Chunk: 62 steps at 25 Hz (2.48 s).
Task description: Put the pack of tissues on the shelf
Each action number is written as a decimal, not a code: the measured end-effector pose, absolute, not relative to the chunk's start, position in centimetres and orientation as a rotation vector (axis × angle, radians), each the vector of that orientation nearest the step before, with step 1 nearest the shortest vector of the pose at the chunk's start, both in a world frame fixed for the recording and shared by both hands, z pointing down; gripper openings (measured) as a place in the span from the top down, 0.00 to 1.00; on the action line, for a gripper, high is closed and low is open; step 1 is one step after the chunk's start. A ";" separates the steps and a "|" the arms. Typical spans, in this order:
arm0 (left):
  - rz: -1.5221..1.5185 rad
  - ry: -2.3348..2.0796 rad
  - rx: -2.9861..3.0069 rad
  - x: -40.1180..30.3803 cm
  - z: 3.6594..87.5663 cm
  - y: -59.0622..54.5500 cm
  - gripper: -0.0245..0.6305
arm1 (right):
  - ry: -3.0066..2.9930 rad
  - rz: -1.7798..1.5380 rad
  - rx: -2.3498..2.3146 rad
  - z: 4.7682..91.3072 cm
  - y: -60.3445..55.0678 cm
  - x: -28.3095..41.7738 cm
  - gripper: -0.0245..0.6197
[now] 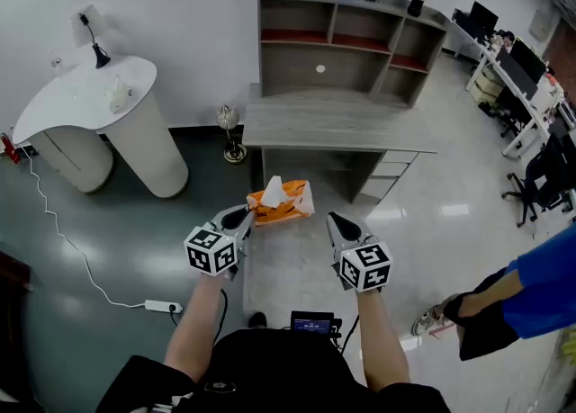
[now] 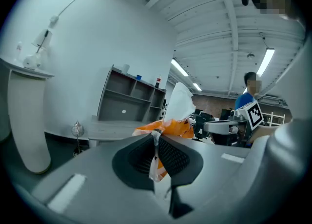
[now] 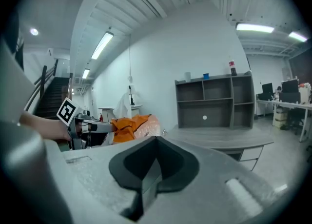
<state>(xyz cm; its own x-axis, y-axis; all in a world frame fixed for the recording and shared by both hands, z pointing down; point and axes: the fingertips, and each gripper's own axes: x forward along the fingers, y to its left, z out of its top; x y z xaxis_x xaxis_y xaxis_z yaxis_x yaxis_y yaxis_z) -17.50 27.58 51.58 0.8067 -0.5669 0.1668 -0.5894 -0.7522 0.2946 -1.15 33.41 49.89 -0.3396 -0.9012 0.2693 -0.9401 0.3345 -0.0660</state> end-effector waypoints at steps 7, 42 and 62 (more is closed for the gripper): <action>0.086 -0.855 2.659 -17.4 51.5 27.8 0.94 | -2.411 0.323 1.675 49.9 33.6 -1.4 0.96; 0.124 -0.972 2.605 -7.6 53.7 32.5 0.94 | -2.496 0.407 1.587 52.1 36.6 10.5 0.96; 0.136 -0.807 2.655 -9.7 55.1 16.7 0.94 | -2.388 0.450 1.695 53.5 21.6 7.6 0.96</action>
<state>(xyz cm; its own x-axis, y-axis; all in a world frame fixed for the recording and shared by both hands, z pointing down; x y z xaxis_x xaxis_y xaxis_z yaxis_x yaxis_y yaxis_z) -9.68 16.74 55.07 0.8321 -0.5196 0.1941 -0.5545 -0.7713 0.3124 7.58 21.60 53.45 -0.3344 -0.8880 0.3157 -0.9420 0.3046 -0.1411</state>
